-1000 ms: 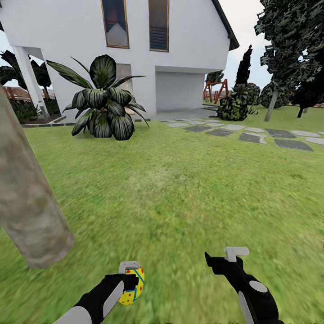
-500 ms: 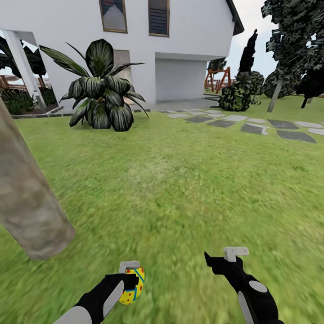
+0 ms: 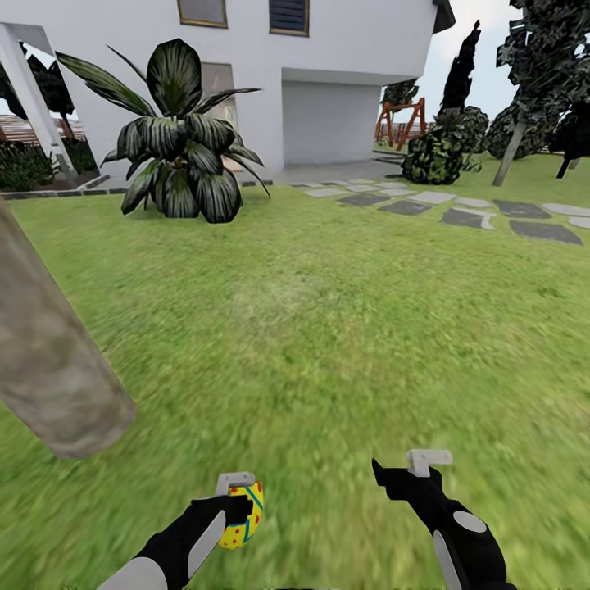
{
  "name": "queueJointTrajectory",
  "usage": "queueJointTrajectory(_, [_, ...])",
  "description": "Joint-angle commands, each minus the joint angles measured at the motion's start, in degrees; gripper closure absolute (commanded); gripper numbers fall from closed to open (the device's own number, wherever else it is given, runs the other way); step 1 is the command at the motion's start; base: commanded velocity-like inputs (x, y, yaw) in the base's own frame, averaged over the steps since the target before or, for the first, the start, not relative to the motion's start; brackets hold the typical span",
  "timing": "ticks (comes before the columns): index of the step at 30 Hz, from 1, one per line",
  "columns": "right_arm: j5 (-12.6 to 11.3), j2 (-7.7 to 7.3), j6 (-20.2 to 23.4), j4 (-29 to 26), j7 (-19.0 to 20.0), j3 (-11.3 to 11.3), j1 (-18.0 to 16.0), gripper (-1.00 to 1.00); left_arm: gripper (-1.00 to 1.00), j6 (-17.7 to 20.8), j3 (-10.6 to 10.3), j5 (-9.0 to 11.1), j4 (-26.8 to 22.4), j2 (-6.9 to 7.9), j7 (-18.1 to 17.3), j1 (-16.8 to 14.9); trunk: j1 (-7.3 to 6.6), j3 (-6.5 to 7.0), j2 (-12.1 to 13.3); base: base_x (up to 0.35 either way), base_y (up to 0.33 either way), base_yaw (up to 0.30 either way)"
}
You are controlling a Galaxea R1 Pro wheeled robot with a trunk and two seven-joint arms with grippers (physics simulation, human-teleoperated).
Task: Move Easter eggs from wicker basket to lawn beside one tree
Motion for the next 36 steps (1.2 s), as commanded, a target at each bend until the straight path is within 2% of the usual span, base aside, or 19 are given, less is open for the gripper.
queueJointTrajectory(1, [0.2, 0.06, 0.27, -0.08, 0.47, -0.16, -0.03, -1.0, 1.0, 0.11, -0.45, 0.6, -0.12, 0.05, 0.52, -0.02, 0.01, -0.28, -0.04, 0.0, 0.0, 0.0])
queueJointTrajectory(31, [0.2, 0.06, 0.27, -0.07, 0.48, -0.07, -0.03, -1.0, 1.0, -1.19, -0.45, 0.58, -0.11, 0.05, 0.52, 0.06, 0.78, -6.93, -0.44, 0.0, 0.0, 0.0])
queueJointTrajectory(36, [0.2, 0.06, 0.24, -0.07, 0.48, 0.0, -0.03, -1.0, 1.0, -1.19, -0.45, 0.6, -0.21, 0.05, 0.52, 0.06, 0.84, -7.37, -0.47, 0.0, 0.0, 0.0])
